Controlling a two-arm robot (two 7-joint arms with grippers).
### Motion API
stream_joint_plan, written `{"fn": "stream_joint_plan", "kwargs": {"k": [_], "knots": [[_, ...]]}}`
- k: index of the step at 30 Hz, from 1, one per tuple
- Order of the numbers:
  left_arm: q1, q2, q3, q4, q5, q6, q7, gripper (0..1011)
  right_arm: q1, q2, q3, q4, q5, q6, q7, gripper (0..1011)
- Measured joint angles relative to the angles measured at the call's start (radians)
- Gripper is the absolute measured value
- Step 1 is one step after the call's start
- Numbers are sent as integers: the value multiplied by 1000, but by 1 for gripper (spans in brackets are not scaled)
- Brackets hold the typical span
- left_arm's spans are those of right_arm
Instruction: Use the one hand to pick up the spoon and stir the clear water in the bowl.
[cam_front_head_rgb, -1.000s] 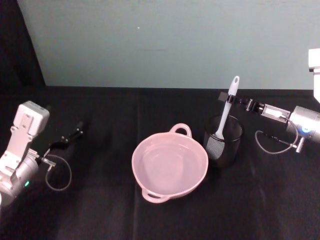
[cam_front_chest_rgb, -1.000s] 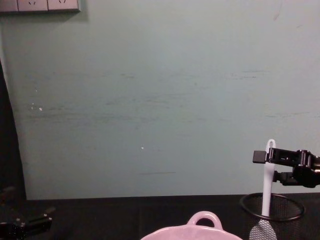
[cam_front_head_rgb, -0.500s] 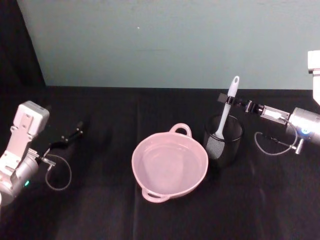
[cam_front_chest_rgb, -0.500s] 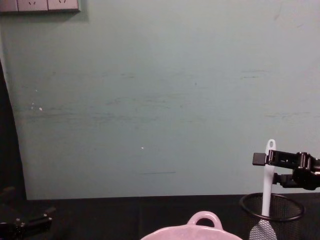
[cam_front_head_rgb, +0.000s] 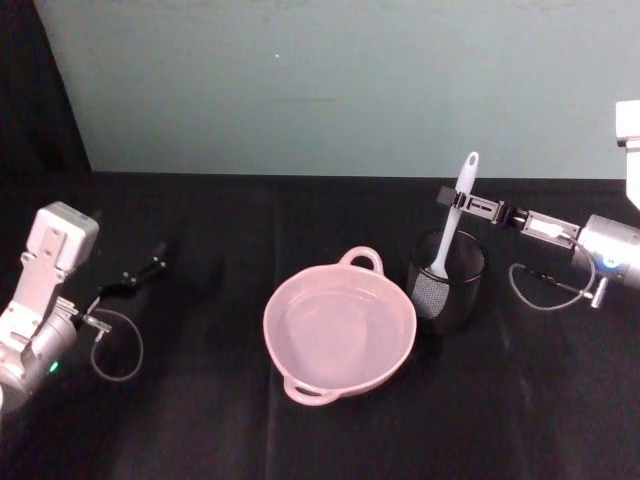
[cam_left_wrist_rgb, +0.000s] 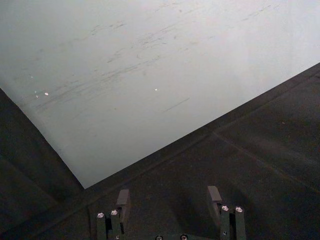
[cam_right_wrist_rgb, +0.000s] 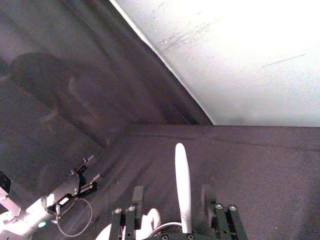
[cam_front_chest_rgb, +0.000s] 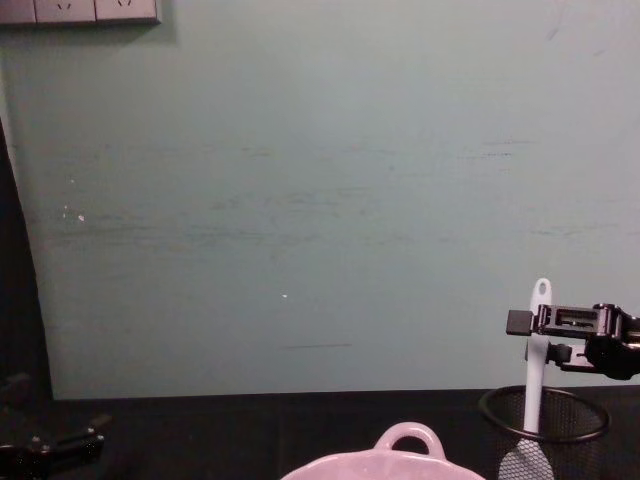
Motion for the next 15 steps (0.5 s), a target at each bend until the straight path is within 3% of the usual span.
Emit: {"fn": "stream_joint_plan", "kwargs": {"k": [1,15], "knots": [[0,0,0,0,0,0,0,1005,0,0,0,0,0,0,0,741],[0,0,0,0,0,0,0,1005,0,0,1,0,0,1,1,280]]}}
